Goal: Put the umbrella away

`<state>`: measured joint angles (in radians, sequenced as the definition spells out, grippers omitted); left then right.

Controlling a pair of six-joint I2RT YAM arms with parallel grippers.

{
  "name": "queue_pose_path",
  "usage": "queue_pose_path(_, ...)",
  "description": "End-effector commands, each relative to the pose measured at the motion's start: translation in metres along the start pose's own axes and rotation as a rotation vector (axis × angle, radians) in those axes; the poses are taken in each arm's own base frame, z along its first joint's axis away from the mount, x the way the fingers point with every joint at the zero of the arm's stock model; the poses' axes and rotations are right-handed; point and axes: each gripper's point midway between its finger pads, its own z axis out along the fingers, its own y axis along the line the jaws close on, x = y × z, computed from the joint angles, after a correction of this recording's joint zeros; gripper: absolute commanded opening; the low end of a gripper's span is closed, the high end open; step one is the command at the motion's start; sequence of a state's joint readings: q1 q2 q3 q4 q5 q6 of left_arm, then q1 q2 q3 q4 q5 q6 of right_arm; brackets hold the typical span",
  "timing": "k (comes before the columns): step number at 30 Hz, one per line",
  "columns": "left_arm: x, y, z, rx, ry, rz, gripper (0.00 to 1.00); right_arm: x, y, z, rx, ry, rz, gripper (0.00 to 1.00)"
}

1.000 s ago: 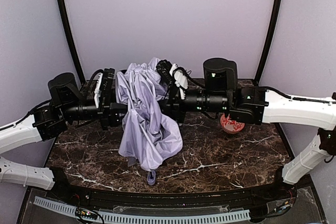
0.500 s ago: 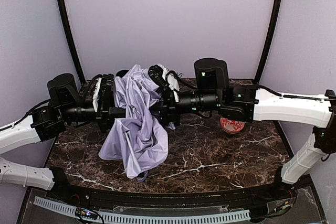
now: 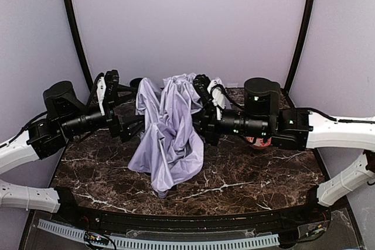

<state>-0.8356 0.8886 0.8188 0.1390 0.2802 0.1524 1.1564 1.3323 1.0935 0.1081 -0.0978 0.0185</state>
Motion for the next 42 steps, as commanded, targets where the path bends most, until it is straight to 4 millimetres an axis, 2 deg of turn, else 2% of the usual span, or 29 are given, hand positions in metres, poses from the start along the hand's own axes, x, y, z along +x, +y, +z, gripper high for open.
queue_pose_path(1, 0.006, 0.031, -0.022, -0.189, 0.055, 0.021, 0.99, -0.03, -0.055, -0.035, 0.298, -0.151, 0.066, 0.0)
queue_pose_path(4, -0.001, 0.033, -0.039, -0.218, 0.054, 0.042, 0.99, -0.025, -0.081, -0.049, 0.436, -0.144, 0.117, 0.0)
queue_pose_path(7, -0.012, 0.019, -0.052, -0.159, 0.027, 0.061, 0.97, -0.024, -0.096, -0.055, 0.533, -0.118, 0.115, 0.0)
queue_pose_path(9, -0.022, 0.015, -0.054, -0.136, -0.005, -0.02, 0.91, -0.023, -0.105, -0.057, 0.593, -0.1, 0.122, 0.0)
queue_pose_path(10, -0.03, 0.019, -0.054, -0.152, -0.031, -0.122, 0.91, -0.023, -0.109, -0.057, 0.618, -0.096, 0.128, 0.0)
queue_pose_path(11, -0.033, 0.019, -0.05, -0.141, -0.046, -0.229, 0.9, -0.022, -0.111, -0.055, 0.629, -0.087, 0.13, 0.0)
queue_pose_path(12, -0.036, 0.009, -0.04, -0.067, -0.058, -0.339, 0.97, -0.021, -0.112, -0.053, 0.634, -0.078, 0.128, 0.0)
queue_pose_path(13, -0.037, -0.003, -0.032, 0.006, -0.063, -0.388, 0.99, -0.02, -0.112, -0.049, 0.631, -0.066, 0.117, 0.0)
queue_pose_path(15, -0.036, -0.018, -0.021, 0.054, -0.067, -0.383, 0.99, -0.015, -0.112, -0.038, 0.627, -0.036, 0.102, 0.0)
queue_pose_path(18, -0.03, -0.01, -0.004, -0.023, -0.053, -0.312, 0.99, -0.024, -0.111, -0.028, 0.608, -0.031, 0.103, 0.0)
queue_pose_path(21, -0.037, -0.016, 0.013, 0.035, -0.061, -0.29, 0.99, -0.029, -0.109, -0.022, 0.599, -0.021, 0.088, 0.0)
queue_pose_path(22, -0.037, -0.013, 0.018, 0.025, -0.078, -0.293, 0.99, -0.03, -0.107, -0.019, 0.587, -0.016, 0.077, 0.0)
queue_pose_path(24, -0.037, 0.012, 0.022, -0.107, -0.097, -0.298, 0.99, -0.037, -0.092, -0.012, 0.512, -0.013, 0.043, 0.0)
queue_pose_path(25, -0.038, 0.024, 0.022, -0.168, -0.102, -0.284, 0.99, -0.039, -0.08, -0.007, 0.446, -0.008, 0.014, 0.0)
queue_pose_path(27, -0.043, 0.03, 0.026, -0.19, -0.103, -0.226, 0.98, -0.039, -0.051, 0.002, 0.276, -0.003, -0.044, 0.0)
queue_pose_path(29, -0.042, 0.025, 0.036, -0.149, -0.096, -0.183, 0.96, -0.036, -0.019, 0.011, 0.107, 0.007, -0.097, 0.02)
queue_pose_path(32, -0.04, 0.016, 0.045, -0.089, -0.094, -0.173, 0.86, -0.038, 0.006, 0.02, -0.008, 0.036, -0.143, 0.06)
queue_pose_path(36, -0.046, -0.007, 0.044, 0.038, -0.125, -0.13, 0.64, -0.052, 0.012, 0.022, -0.034, 0.018, -0.184, 0.05)
queue_pose_path(38, -0.057, -0.021, 0.04, 0.124, -0.154, -0.11, 0.52, -0.073, 0.015, 0.018, -0.048, -0.02, -0.193, 0.04)
queue_pose_path(42, -0.091, -0.04, 0.03, 0.234, -0.209, -0.008, 0.37, -0.117, 0.018, 0.006, -0.048, -0.074, -0.245, 0.03)
